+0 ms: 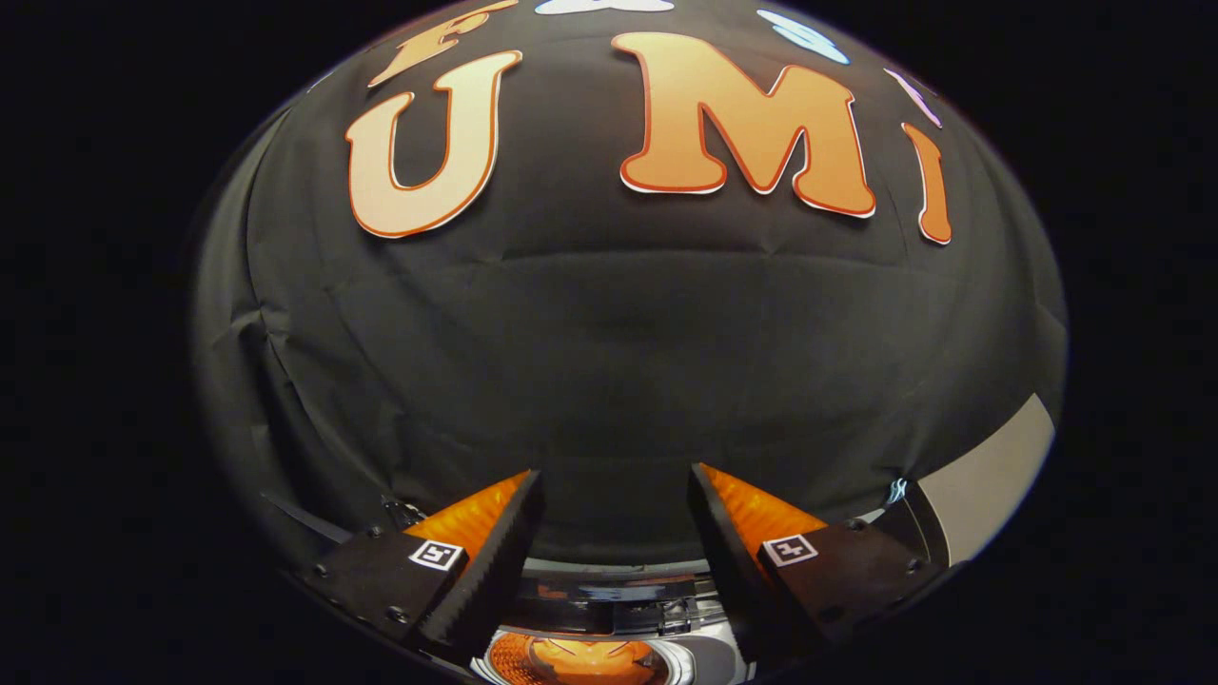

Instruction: Put the clothes into the washing machine and then close the washing machine lid.

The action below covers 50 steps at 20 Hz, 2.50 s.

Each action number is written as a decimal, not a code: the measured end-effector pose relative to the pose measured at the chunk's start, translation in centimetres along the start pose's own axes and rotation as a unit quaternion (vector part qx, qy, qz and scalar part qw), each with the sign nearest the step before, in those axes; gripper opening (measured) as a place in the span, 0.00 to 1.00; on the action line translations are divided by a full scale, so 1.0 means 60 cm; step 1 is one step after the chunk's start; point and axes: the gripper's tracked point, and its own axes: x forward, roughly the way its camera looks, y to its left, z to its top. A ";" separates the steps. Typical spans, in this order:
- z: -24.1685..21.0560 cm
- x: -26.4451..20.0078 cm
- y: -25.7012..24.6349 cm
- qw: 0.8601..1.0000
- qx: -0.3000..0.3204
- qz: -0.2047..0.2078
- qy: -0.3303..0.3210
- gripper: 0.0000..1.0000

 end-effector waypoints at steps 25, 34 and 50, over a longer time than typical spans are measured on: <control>-0.092 -0.156 -0.011 0.999 -0.012 0.015 -0.028 0.99; -0.119 -0.182 -0.010 0.999 -0.013 0.019 -0.042 0.99; -0.198 -0.223 -0.014 0.999 -0.012 0.015 -0.049 0.98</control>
